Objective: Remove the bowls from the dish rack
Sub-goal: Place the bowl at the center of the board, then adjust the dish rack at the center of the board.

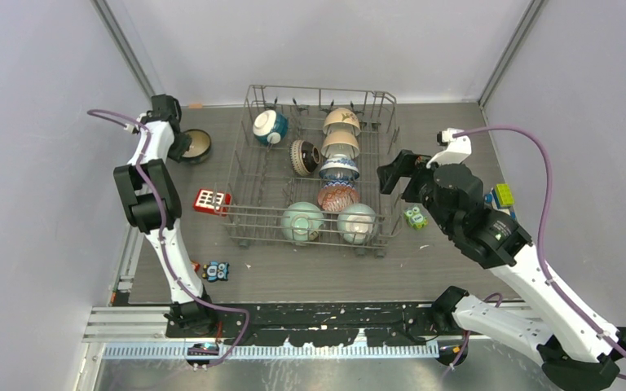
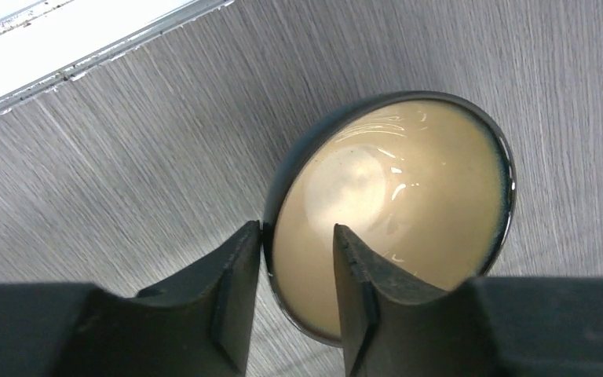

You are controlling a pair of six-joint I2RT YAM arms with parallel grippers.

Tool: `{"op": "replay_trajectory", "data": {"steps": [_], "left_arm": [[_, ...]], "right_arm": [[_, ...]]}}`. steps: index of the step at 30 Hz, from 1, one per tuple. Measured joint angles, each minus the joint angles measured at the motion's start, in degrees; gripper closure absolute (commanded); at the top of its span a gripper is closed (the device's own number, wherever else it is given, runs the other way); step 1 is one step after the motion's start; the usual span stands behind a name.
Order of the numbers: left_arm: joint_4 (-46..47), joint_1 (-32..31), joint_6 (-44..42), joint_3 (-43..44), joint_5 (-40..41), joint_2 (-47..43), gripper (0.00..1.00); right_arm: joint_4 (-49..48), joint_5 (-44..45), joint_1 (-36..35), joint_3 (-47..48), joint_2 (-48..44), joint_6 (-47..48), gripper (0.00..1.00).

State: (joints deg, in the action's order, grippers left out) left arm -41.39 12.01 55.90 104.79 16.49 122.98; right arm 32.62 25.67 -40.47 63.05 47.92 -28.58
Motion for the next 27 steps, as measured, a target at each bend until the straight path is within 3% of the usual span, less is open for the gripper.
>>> {"op": "replay_trajectory", "data": {"steps": [5,11,17,21,27], "left_arm": [[0.04,0.0,-1.16,-0.09,-0.48,-0.11,0.32],[0.48,-0.04,-1.51,-3.06,-1.4,-3.54,0.15],[0.9,-0.28,-2.21,-9.42,-2.78,-14.82,0.08],[3.17,-1.22,-2.38,-15.85,-4.26,-27.76,0.05],[5.7,-6.32,-4.85,-22.1,-6.4,-43.54,0.05]], "right_arm": [[0.02,-0.09,0.0,-0.02,-0.59,0.0,0.0],[0.24,-0.55,0.04,-0.02,-1.73,-0.02,0.0],[1.4,-4.11,0.09,1.77,-0.33,-0.2,0.0],[1.38,-5.97,0.09,4.33,2.03,0.02,0.0],[0.09,-10.21,0.09,9.7,7.58,-0.52,0.0]]}}
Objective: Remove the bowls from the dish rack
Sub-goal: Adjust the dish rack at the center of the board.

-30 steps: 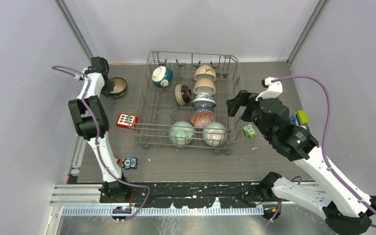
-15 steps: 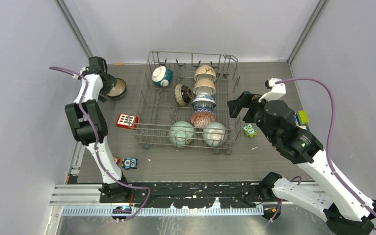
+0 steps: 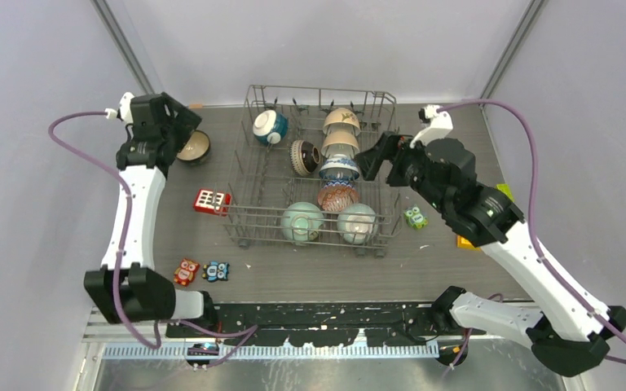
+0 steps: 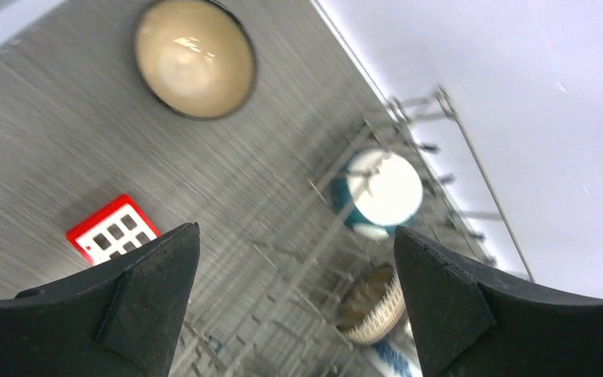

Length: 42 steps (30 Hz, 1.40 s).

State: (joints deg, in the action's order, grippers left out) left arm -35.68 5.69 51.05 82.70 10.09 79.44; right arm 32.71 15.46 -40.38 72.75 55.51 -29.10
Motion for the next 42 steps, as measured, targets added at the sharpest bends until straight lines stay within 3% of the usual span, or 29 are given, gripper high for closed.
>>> {"op": "replay_trajectory", "data": {"steps": [3,14,23,30,42], "left_arm": [[0.55,-2.47,-2.16,-2.12,-2.34,-5.18,0.0],[3.98,-2.67,-10.86,-12.24,-11.32,-25.22,0.0],[2.62,-2.69,-11.3,-20.44,-20.65,-30.21,0.0],[0.48,-3.06,-10.93,-20.79,-21.27,-33.83,0.01],[-0.26,-3.52,-10.8,-21.14,-21.0,-30.27,0.05]], "right_arm": [[-1.42,-2.25,0.0,2.69,4.42,-1.38,0.0],[-9.57,-13.09,0.04,8.57,21.84,-9.03,0.02],[-15.04,-16.57,1.4,17.9,37.46,-13.4,0.08],[-18.25,-19.04,2.91,25.75,47.78,-19.06,0.13],[-15.91,-19.69,4.66,45.83,66.4,-23.56,0.12]]}}
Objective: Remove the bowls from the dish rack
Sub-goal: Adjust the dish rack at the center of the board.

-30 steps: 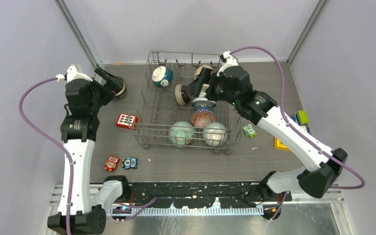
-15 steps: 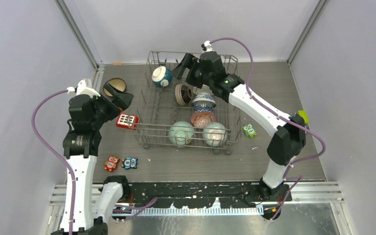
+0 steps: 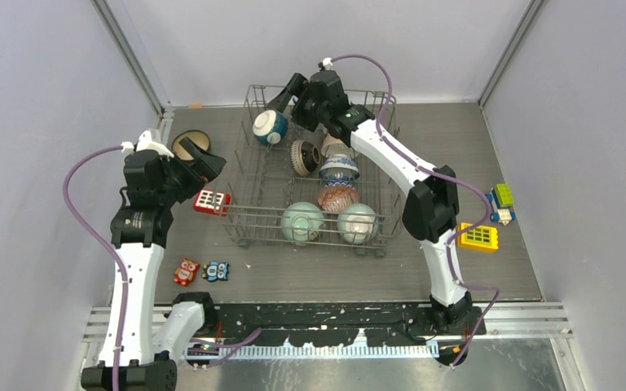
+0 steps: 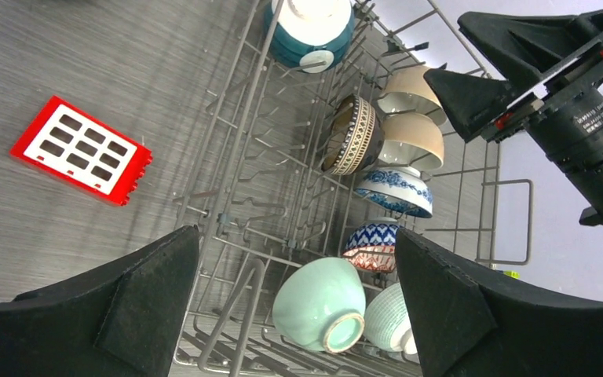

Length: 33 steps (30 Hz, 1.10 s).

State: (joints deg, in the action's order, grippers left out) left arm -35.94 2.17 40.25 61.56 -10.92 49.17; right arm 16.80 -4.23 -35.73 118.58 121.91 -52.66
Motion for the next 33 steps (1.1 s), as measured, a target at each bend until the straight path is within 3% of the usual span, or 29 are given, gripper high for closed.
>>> {"op": "replay_trajectory", "data": {"steps": [8,19,26,33], "left_arm": [[-1.27,-1.46,-1.46,0.17,4.35,3.32,0.05],[-2.29,-8.33,-4.11,1.33,11.02,7.45,0.06],[-2.78,-8.87,-4.83,1.33,12.98,7.39,0.07],[-3.69,-8.92,-4.92,1.16,14.21,6.86,0.08]], "right_arm": [[3.91,0.2,1.29,4.0,4.7,-0.22,0.1],[7.72,-0.42,0.7,11.56,9.68,-0.59,0.1],[10.78,0.26,-0.68,17.29,14.69,-1.16,0.08],[12.0,2.6,-2.08,16.68,15.74,-3.78,0.04]]}}
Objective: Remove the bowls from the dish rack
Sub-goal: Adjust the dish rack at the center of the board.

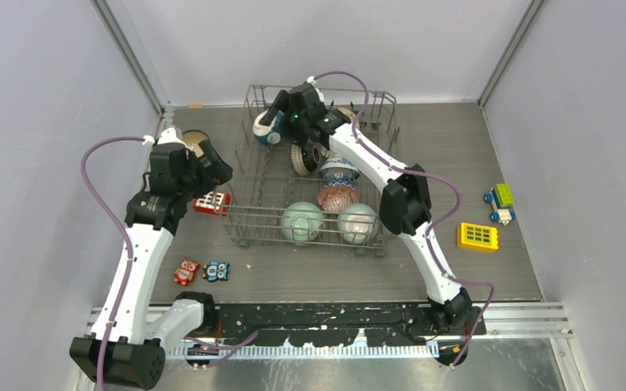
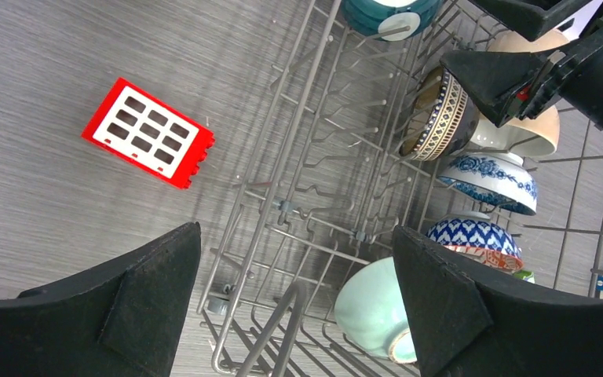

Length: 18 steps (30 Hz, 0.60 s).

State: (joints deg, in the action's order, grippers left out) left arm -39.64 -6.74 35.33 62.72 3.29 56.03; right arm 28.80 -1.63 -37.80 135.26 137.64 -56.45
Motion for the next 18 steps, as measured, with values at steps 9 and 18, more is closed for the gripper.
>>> {"op": "replay_trajectory", "data": {"steps": [9,18], "left_arm": [[-0.17,0.0,0.02,-1.14,0.44,-0.26,0.08],[-0.46,0.0,-0.04,-1.68,1.22,-1.14,0.08]], "right_arm": [[-1.29,5.22,-1.03,-2.25,0.02,-6.54,0.02],[-1.22,9.16,-1.64,-0.98,1.05,-7.82,0.02]]}}
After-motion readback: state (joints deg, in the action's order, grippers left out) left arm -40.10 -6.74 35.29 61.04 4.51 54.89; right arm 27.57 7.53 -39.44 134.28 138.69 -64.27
